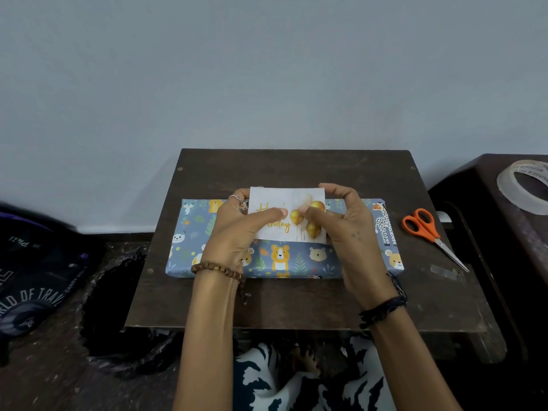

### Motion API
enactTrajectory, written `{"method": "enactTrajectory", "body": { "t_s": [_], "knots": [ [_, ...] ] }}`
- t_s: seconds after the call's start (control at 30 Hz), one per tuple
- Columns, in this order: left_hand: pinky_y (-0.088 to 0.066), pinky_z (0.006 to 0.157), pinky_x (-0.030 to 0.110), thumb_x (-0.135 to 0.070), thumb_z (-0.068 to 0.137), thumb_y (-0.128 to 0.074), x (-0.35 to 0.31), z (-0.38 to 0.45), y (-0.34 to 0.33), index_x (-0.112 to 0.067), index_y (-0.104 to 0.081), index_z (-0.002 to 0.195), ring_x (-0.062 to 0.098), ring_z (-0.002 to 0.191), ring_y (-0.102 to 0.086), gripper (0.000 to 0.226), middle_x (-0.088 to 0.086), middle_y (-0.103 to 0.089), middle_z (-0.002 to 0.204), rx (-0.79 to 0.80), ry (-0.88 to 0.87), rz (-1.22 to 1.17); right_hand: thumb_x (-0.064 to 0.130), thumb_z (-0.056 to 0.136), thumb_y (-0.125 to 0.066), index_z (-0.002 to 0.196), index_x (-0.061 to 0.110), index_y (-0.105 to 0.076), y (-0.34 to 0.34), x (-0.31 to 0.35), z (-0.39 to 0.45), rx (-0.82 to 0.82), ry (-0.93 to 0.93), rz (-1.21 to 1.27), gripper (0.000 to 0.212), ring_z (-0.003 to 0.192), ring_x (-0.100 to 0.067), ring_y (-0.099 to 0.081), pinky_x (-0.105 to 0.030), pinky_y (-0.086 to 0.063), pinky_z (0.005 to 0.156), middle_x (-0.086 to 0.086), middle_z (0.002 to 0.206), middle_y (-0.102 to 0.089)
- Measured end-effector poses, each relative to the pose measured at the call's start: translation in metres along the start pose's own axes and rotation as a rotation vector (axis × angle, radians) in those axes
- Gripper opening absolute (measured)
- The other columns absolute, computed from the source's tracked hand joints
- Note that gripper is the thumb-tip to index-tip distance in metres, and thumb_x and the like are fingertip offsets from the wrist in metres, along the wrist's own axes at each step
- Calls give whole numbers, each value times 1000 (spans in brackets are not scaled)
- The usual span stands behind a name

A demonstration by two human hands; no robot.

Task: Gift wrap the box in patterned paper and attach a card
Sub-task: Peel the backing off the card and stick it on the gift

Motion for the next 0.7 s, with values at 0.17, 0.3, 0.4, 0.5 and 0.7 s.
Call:
{"method": "enactTrajectory", "body": {
  "t_s": [0.17, 0.3, 0.4, 0.5, 0.7],
  "knots": [
    [-55, 65, 26, -16, 60, -80, 3, 3, 1, -23, -53, 86, 20, 79, -65, 38, -2, -62, 78, -97, -41, 266, 12, 75, -73, 104, 25, -50, 10, -6, -2, -130, 10, -248, 39, 52, -10, -55, -19, -45, 50, -6, 67, -66],
    [-53, 77, 44, -37, 45, -62, -3, -7, 0, -26, -49, 83, 25, 89, -61, 41, -7, -59, 78, -177, -32, 478, 17, 77, -68, 107, 25, -44, 8, -1, -8, -207, 83, -450, 39, 61, -23, -58, -35, -43, 54, -12, 64, -64],
    [-51, 80, 43, -39, 46, -60, -5, -10, 1, -20, -51, 91, 25, 88, -60, 49, -3, -61, 81, -195, -34, 532, 20, 81, -63, 113, 22, -41, 2, 3, -12, -215, 136, -546, 39, 47, -12, -42, -24, -29, 46, 0, 53, -51],
    [-50, 78, 39, -36, 55, -70, -6, -10, 4, -17, -51, 93, 26, 88, -59, 47, -6, -57, 77, -211, -37, 559, 19, 83, -60, 117, 23, -39, -5, 6, -17, -207, 170, -597, 40, 43, -8, -37, -18, -29, 43, 6, 48, -42],
    [-43, 77, 35, -22, 72, -71, -7, -13, 15, -14, -51, 101, 27, 91, -55, 36, -2, -52, 81, -295, -35, 585, 14, 83, -60, 122, 23, -35, -11, 9, -19, -196, 177, -600, 47, 50, -8, -48, -15, -35, 48, 6, 56, -51]
  ]
}}
Point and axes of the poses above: each hand's wrist, its own z-axis towards the middle knuckle, its own y-axis out of the back of the hand, x = y × z, the point moved 10 cm from there along z, towards the middle knuckle
